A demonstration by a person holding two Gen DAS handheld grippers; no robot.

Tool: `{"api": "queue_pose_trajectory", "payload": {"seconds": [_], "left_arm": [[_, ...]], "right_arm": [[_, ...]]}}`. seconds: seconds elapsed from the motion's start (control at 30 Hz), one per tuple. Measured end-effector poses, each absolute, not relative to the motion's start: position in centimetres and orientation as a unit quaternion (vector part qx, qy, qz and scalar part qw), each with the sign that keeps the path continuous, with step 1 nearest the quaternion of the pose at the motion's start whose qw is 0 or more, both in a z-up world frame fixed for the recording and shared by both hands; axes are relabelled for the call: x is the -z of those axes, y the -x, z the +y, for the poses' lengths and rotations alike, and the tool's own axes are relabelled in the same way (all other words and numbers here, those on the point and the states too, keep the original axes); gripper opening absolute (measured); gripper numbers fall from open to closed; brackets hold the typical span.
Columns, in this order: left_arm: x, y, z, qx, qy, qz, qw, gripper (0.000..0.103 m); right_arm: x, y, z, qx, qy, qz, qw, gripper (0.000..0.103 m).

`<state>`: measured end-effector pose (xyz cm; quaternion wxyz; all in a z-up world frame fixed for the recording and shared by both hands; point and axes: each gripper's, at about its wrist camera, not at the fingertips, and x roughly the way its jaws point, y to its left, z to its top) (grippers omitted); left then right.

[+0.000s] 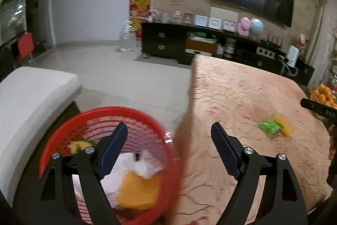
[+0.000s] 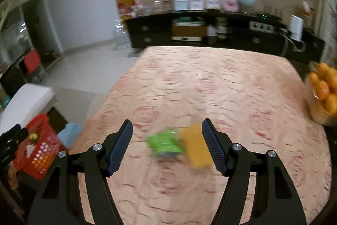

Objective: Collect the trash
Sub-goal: 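Move both tools back toward the green packet and yellow foam net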

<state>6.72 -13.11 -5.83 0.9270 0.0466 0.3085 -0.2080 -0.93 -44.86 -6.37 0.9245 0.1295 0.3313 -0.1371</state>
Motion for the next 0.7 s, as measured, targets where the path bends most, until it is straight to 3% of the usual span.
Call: {"api": "queue_pose_trajectory", "payload": {"seconds": [0.37,0.7], "left_arm": [[8.8,-6.8,-26.7,0.348,-0.160,0.333,0.862,0.083],[12.4,-8.4,-34.7,0.427,-0.198,0.358,0.806,0.083]], "right_arm": [[8.6,2.3,-49.9,0.165,-0.140,0.356,0.909,0.066],[9.2,2.5,-52.6,0.169,-0.196,0.355,0.898,0.066]]}}
